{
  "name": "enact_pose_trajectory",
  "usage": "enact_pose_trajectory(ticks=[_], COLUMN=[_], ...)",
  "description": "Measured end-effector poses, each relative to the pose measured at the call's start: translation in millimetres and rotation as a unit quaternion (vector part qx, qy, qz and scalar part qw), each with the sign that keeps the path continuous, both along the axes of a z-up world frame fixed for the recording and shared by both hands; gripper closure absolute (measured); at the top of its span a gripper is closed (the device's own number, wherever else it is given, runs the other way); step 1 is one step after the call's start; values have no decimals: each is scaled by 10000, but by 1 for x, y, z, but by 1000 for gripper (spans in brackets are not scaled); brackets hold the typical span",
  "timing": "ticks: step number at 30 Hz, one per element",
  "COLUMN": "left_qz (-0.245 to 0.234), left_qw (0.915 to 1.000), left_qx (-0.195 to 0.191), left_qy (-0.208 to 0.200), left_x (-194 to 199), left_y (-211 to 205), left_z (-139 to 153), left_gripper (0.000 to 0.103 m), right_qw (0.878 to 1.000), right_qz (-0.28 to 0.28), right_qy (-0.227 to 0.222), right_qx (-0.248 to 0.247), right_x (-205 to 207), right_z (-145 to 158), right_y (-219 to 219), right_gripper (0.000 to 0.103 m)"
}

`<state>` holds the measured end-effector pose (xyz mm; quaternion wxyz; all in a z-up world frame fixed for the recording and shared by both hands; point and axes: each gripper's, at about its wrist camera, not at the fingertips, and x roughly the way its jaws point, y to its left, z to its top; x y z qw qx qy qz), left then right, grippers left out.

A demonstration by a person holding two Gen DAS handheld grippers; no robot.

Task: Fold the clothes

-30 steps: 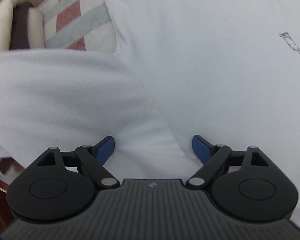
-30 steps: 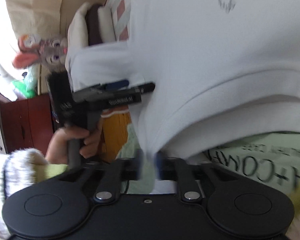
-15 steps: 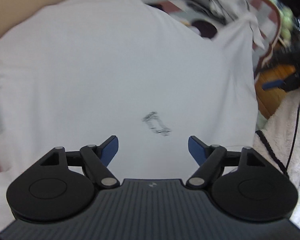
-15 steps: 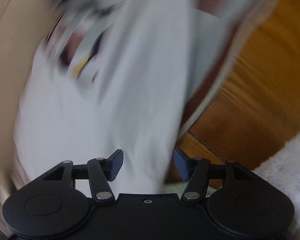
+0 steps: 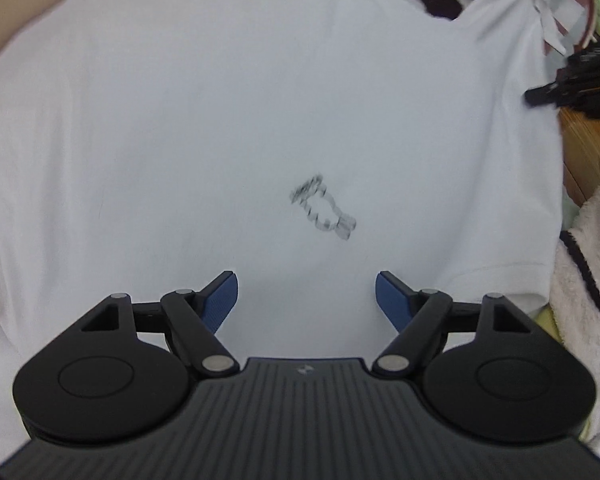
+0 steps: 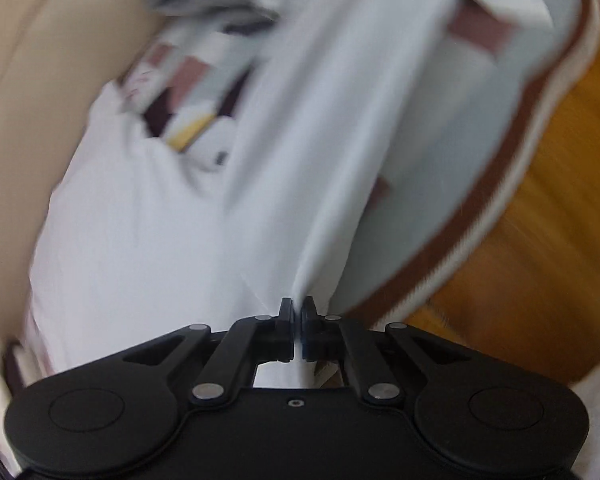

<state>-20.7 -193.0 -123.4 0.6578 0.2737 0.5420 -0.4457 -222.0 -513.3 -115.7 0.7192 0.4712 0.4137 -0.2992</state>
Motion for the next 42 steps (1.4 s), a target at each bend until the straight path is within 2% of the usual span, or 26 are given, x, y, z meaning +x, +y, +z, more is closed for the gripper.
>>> enact_pose_trajectory(ticks=[2, 3, 4, 7, 10, 13, 15, 17, 20, 21, 22, 23, 24, 25, 27, 29, 30, 31, 33, 34, 35, 36, 37, 38, 42], left_qz=[56, 52, 47, 160, -11, -147, -214, -171, 32, 70, 109, 221, 336, 451, 848, 1395, 1671, 1944, 2366, 2573, 2984, 3399, 3669, 3930, 3965], left_qw=[9995, 9991, 9986, 9991, 9986, 9980, 9977, 9978, 9987, 9992, 9997, 9997, 9991, 9978, 9925, 9837, 9782, 9718, 9592, 9520, 9393, 9245, 9143, 9036, 9026], left_qx=[153, 259, 365, 344, 520, 573, 622, 627, 471, 353, 217, 58, -102, -261, -518, -615, -638, -659, -703, -724, -781, -837, -927, -1018, -736], left_qy=[260, 321, 379, 181, 109, 231, 142, 133, 194, 168, 79, -85, -251, -418, -707, -948, -1056, -1162, -1382, -1491, -1503, -1507, -1440, -1368, -1503], left_x=[2, 1, -1, -10, -21, -27, -32, -33, -26, -21, -13, -1, 12, 24, 67, 115, 139, 163, 208, 230, 251, 273, 292, 310, 348], left_y=[8, 11, 15, 27, 29, 34, 35, 37, 40, 41, 42, 45, 48, 51, 56, 55, 55, 56, 55, 55, 59, 63, 67, 72, 71], left_z=[-6, -10, -14, -18, -18, -19, -19, -18, -7, 1, 12, 25, 38, 51, 71, 85, 89, 94, 93, 92, 87, 82, 75, 69, 37], left_gripper=[27, 27, 27, 27, 27, 25, 24, 25, 27, 27, 26, 25, 25, 25, 24, 24, 24, 24, 24, 22, 20, 20, 20, 20, 20], right_qw=[9956, 9887, 9785, 9487, 9351, 9195, 8958, 8983, 8912, 8888, 8812, 8733, 8778, 8816, 9098, 9412, 9477, 9485, 9401, 9315, 9221, 9168, 9112, 9135, 9354], right_qz=[585, 913, 1239, 2083, 2320, 2553, 3056, 2965, 2991, 2999, 3065, 3130, 3128, 3123, 3054, 2900, 2864, 2861, 2901, 3015, 3126, 3184, 3240, 3173, 2791], right_qy=[330, 598, 863, 1403, 1762, 2117, 2693, 2757, 2918, 2972, 3065, 3157, 2940, 2720, 1899, 622, 14, -491, -1116, -1214, -1309, -1354, -1397, -1375, -914], right_qx=[-646, -1026, -1402, -1923, -2019, -2111, -1781, -1708, -1762, -1781, -1886, -1992, -2128, -2263, -2069, -1618, -1409, -1271, -1397, -1632, -1866, -1996, -2126, -2142, -1970], right_x=[9, 15, 22, 30, 34, 37, 48, 53, 46, 43, 44, 44, 45, 46, 53, 69, 81, 99, 140, 163, 186, 210, 235, 254, 331], right_z=[16, 24, 31, 30, 18, 6, -11, -21, -15, -13, -5, 3, 16, 30, 60, 90, 99, 107, 115, 114, 113, 104, 95, 87, 39], right_y=[11, 21, 32, 49, 48, 47, 40, 33, 37, 38, 41, 44, 43, 41, 30, 10, -2, -13, -26, -30, -34, -43, -52, -56, -93], right_gripper=[99, 99, 99, 99, 100, 101, 101, 101, 99, 96, 86, 68, 56, 54, 53, 53, 53, 52, 49, 46, 40, 39, 39, 39, 39])
